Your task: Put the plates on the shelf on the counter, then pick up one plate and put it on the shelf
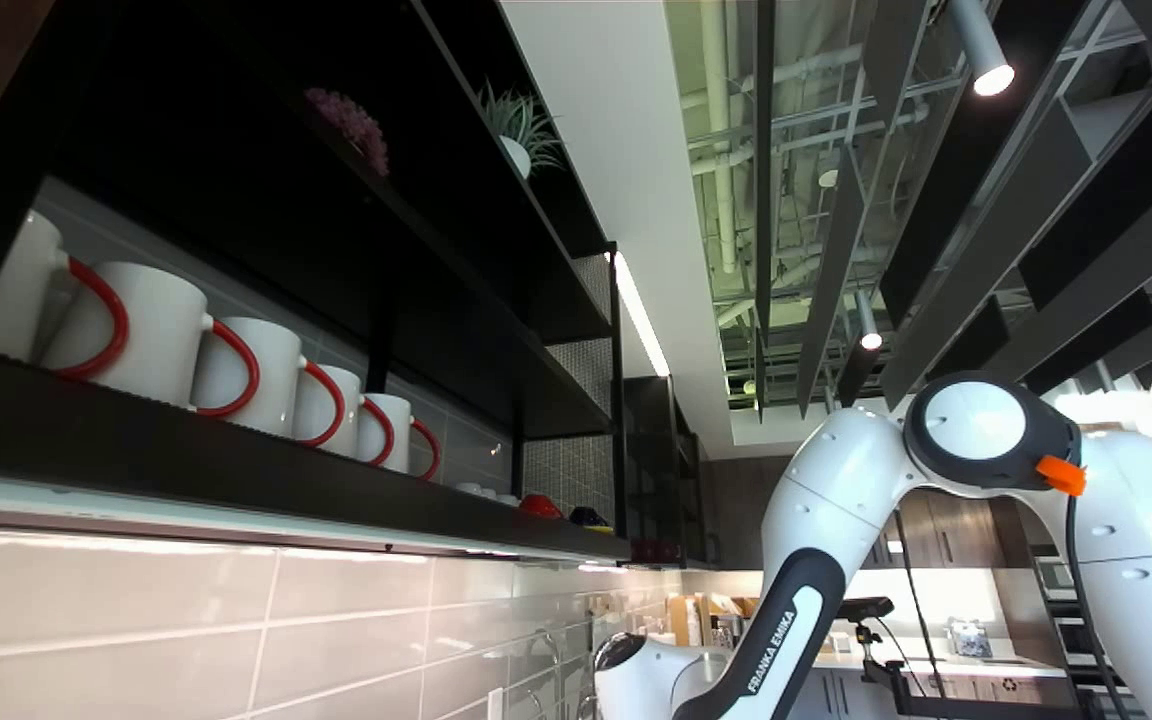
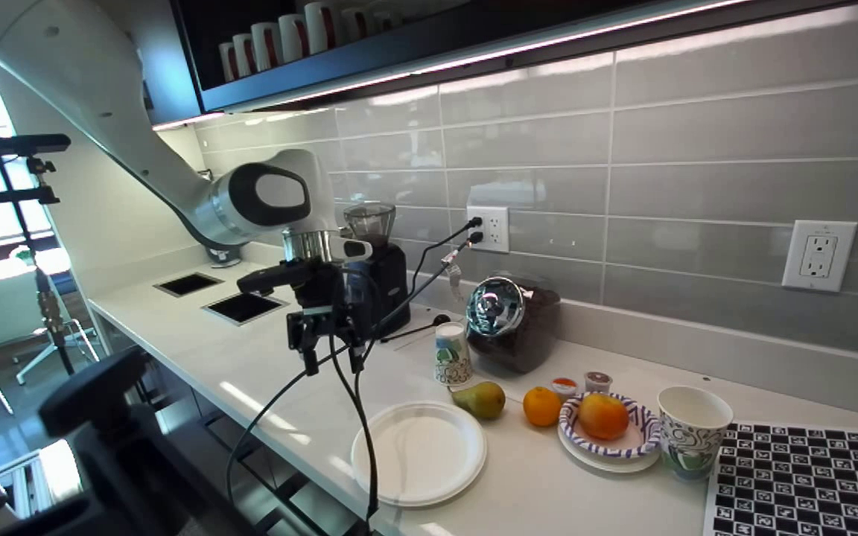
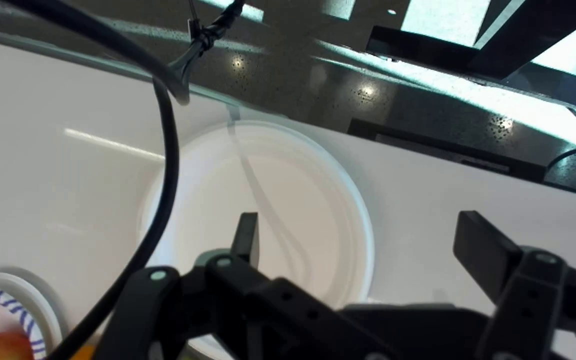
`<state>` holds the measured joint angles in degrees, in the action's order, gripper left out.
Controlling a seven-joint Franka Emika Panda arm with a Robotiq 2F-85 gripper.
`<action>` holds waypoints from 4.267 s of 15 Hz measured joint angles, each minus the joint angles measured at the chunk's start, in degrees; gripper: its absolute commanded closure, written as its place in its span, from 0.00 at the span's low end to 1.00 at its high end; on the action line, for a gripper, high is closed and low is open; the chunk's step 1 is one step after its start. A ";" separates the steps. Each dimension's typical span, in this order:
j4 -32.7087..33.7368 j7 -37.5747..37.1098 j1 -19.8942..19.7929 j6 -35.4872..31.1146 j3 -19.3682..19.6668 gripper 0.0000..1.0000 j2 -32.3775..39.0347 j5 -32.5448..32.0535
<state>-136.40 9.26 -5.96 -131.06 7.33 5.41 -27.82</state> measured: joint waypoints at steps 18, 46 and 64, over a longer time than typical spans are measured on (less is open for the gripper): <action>-5.27 5.05 -7.03 -0.79 6.90 0.00 -7.58 -7.92; 8.31 40.09 -20.22 -5.49 7.53 0.00 13.52 45.46; 11.94 47.59 -29.53 -8.25 1.73 0.00 23.10 79.10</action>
<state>-124.46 56.86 -35.50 -139.30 9.06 28.51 51.27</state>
